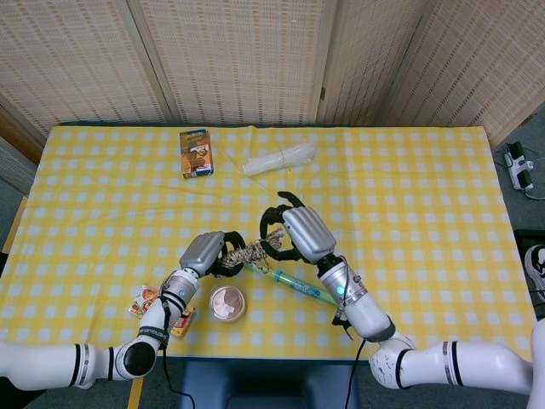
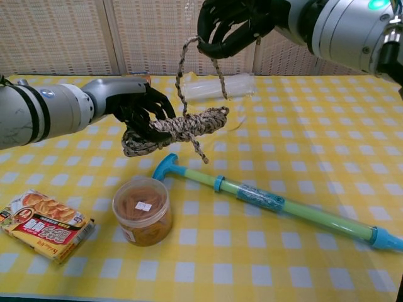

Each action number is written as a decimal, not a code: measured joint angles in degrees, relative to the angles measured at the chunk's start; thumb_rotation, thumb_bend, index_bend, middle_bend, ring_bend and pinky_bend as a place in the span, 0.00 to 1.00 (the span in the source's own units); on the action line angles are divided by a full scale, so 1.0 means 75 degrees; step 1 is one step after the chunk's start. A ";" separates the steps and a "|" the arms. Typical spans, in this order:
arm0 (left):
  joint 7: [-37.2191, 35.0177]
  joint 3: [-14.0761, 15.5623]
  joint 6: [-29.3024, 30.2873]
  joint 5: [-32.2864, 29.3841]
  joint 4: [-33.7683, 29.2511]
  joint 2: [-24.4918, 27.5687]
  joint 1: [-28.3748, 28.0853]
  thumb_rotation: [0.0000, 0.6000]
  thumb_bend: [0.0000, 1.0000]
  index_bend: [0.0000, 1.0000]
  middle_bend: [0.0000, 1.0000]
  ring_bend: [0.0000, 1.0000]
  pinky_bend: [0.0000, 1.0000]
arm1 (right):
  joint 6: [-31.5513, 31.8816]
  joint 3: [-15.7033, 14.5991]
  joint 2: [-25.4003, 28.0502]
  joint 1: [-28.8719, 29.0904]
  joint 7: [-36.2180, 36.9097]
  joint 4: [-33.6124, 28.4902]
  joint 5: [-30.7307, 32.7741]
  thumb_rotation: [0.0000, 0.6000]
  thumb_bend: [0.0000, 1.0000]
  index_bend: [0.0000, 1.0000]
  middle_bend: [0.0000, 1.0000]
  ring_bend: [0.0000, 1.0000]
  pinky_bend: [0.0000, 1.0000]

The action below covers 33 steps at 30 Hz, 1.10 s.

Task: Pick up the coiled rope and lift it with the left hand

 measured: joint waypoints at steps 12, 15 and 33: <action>-0.2568 -0.1424 -0.0242 -0.1032 -0.0033 0.0176 0.0571 1.00 0.71 0.57 0.63 0.63 0.74 | 0.0196 -0.0997 0.0445 -0.0665 0.0536 -0.0502 -0.1253 1.00 0.58 0.69 0.49 0.40 0.16; -0.3333 -0.1763 -0.0493 -0.0981 -0.0086 0.0346 0.0862 1.00 0.71 0.57 0.63 0.63 0.74 | 0.0166 -0.1185 0.0489 -0.0817 0.0846 -0.0267 -0.1342 1.00 0.58 0.69 0.49 0.40 0.16; -0.6434 -0.2817 -0.1714 0.1222 -0.0907 0.1343 0.2314 1.00 0.72 0.58 0.63 0.63 0.73 | -0.0440 -0.1179 0.0203 -0.0907 0.1404 0.1321 -0.0558 1.00 0.58 0.70 0.49 0.40 0.16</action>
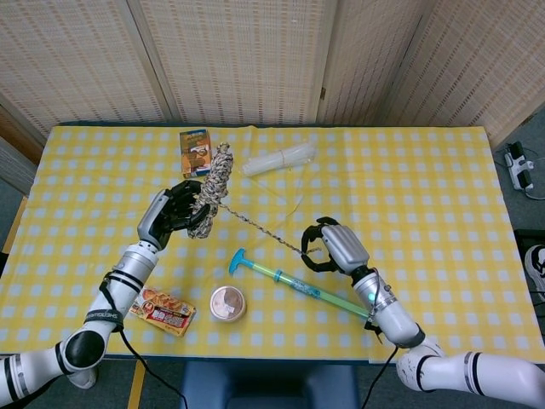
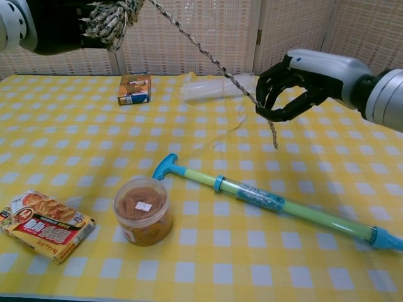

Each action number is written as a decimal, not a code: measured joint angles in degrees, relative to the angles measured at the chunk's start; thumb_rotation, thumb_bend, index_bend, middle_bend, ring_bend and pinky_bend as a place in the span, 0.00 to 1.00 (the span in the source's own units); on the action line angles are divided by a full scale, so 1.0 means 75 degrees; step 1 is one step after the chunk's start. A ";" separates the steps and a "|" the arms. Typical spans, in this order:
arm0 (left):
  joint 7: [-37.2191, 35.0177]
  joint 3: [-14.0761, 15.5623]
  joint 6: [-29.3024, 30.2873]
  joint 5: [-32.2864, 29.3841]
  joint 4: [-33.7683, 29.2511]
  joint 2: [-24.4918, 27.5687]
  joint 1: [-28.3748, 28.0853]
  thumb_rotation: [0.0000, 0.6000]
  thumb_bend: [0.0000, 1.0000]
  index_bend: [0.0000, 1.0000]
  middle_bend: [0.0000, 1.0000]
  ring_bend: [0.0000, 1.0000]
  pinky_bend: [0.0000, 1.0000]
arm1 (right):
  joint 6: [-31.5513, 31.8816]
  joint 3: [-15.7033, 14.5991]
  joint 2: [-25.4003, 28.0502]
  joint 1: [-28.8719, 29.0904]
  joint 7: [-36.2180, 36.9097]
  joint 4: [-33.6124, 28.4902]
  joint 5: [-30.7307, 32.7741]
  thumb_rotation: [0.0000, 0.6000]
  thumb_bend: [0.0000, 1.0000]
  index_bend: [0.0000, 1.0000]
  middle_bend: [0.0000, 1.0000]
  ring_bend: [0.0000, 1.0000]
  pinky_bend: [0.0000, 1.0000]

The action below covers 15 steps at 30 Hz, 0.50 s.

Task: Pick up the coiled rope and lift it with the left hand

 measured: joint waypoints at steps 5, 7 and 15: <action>-0.0359 0.0036 -0.0255 0.0793 -0.0090 0.0158 0.0198 1.00 0.72 0.58 0.63 0.62 0.72 | -0.0143 0.0169 -0.0149 0.0111 -0.0092 0.0317 0.0451 1.00 0.58 0.70 0.49 0.40 0.16; -0.0467 0.0091 -0.0345 0.1181 -0.0114 0.0192 0.0257 1.00 0.71 0.58 0.63 0.62 0.72 | -0.0201 0.0268 -0.0214 0.0177 -0.0127 0.0398 0.0641 1.00 0.58 0.70 0.49 0.41 0.16; -0.0752 0.0638 -0.0500 0.3431 -0.0049 0.0208 0.0356 1.00 0.71 0.58 0.63 0.63 0.69 | -0.0339 0.0775 -0.0333 0.0577 -0.0452 0.0375 0.1448 1.00 0.58 0.70 0.50 0.41 0.16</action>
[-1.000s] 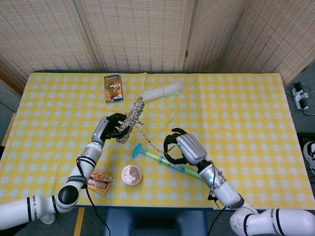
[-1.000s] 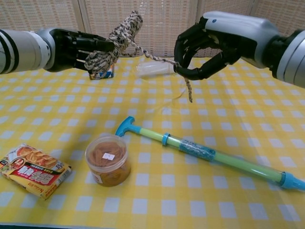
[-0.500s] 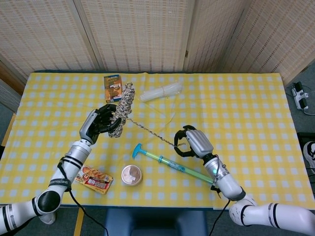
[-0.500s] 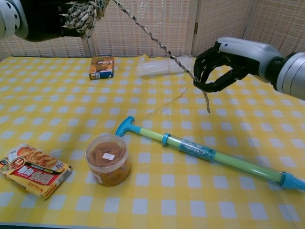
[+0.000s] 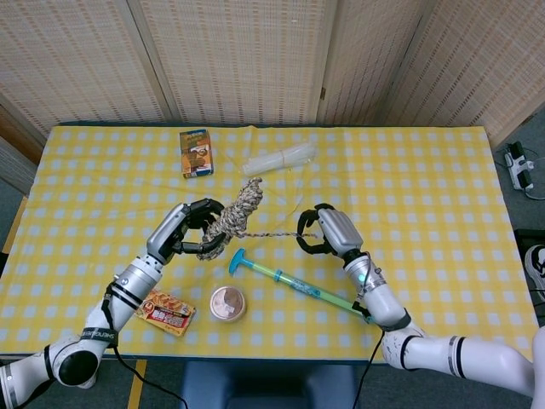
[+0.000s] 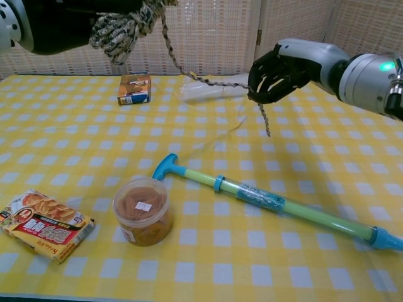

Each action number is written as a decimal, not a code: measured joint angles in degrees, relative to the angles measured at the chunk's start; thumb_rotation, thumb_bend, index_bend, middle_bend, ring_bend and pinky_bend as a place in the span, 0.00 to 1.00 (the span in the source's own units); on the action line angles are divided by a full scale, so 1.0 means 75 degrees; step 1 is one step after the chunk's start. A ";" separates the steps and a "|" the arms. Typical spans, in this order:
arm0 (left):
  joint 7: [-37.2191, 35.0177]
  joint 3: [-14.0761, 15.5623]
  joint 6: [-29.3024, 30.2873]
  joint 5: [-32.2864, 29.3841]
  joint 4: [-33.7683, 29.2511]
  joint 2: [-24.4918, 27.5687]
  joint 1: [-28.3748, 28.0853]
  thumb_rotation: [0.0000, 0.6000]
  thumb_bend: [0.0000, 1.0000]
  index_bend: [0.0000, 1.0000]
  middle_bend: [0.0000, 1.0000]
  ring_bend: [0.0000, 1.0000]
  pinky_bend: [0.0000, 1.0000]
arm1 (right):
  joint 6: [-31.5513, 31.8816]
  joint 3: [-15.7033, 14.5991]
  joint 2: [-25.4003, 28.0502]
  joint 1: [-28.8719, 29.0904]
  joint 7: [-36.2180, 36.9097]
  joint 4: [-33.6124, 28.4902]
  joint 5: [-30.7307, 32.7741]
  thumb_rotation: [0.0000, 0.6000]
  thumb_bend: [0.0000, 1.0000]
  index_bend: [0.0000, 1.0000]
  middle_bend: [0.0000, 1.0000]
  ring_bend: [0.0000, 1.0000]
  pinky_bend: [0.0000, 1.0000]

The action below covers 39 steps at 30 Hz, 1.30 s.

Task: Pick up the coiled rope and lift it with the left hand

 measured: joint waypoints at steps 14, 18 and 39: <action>0.1666 0.1524 0.0875 0.2161 0.0727 -0.0469 -0.0502 1.00 0.71 0.58 0.63 0.63 0.68 | 0.0169 0.0922 0.0166 0.0746 -0.0559 -0.0963 0.1491 1.00 0.58 0.70 0.51 0.44 0.22; 0.2702 0.1783 0.1050 0.2183 0.0901 -0.0649 -0.0698 1.00 0.71 0.58 0.63 0.63 0.68 | 0.0199 0.1042 0.0290 0.0805 -0.0486 -0.1282 0.1623 1.00 0.58 0.70 0.51 0.45 0.35; 0.7710 0.2174 0.2080 -0.1217 0.1012 -0.1499 -0.1473 1.00 0.71 0.59 0.64 0.66 0.70 | 0.0173 0.0714 0.0843 0.0715 -0.0102 -0.2745 0.1472 1.00 0.58 0.70 0.53 0.48 0.45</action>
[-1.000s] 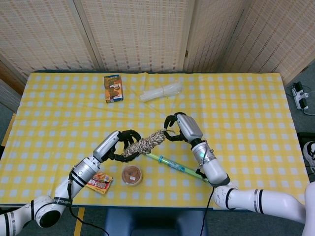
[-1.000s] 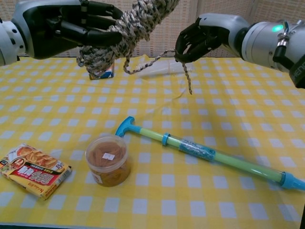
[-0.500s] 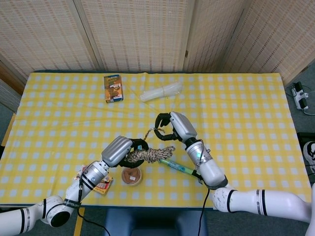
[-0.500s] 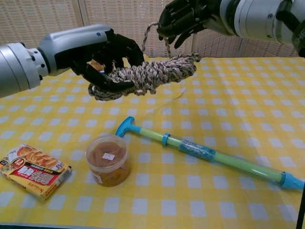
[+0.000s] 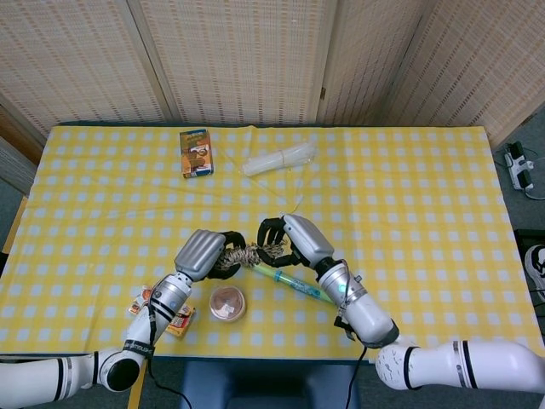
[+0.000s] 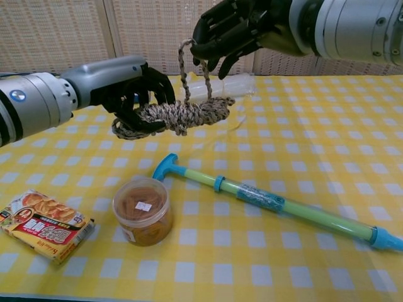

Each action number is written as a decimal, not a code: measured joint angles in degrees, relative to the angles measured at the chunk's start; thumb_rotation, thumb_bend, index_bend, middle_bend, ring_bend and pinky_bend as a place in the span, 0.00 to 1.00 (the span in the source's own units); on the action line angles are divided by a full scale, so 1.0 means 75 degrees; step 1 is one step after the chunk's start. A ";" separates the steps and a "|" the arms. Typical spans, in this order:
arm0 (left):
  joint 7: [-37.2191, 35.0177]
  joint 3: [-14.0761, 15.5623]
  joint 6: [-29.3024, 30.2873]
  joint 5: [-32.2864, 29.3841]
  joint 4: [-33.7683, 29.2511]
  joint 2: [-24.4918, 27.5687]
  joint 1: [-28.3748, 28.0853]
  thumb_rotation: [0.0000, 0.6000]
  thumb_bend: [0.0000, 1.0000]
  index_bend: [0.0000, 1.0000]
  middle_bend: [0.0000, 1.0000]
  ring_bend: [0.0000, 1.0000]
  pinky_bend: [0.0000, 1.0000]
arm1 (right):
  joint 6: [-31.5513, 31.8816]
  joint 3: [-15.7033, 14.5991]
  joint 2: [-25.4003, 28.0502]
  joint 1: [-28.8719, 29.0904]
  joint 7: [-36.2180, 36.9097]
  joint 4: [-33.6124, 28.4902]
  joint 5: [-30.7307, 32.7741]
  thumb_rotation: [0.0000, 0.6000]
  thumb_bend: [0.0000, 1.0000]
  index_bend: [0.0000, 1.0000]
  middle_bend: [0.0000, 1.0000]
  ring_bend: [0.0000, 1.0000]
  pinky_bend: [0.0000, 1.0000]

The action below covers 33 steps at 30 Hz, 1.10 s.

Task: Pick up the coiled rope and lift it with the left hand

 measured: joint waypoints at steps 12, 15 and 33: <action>-0.0857 -0.0704 0.0526 -0.2110 -0.0445 -0.0084 -0.0043 1.00 0.72 0.59 0.64 0.66 0.71 | 0.0248 -0.0514 -0.0035 -0.0077 -0.0110 -0.0248 -0.0424 1.00 0.58 0.70 0.52 0.50 0.47; -0.1493 -0.0902 0.0539 -0.2223 -0.0535 -0.0008 0.0073 1.00 0.72 0.59 0.64 0.66 0.71 | 0.0415 -0.0613 -0.0120 -0.0109 -0.0174 -0.0204 -0.0499 1.00 0.58 0.70 0.53 0.51 0.47; -0.4897 -0.1572 -0.0269 -0.1363 -0.1216 0.0874 0.0912 1.00 0.73 0.59 0.64 0.66 0.71 | 0.0609 -0.0634 -0.0560 -0.0217 0.0094 0.0502 -0.0489 1.00 0.58 0.70 0.52 0.52 0.49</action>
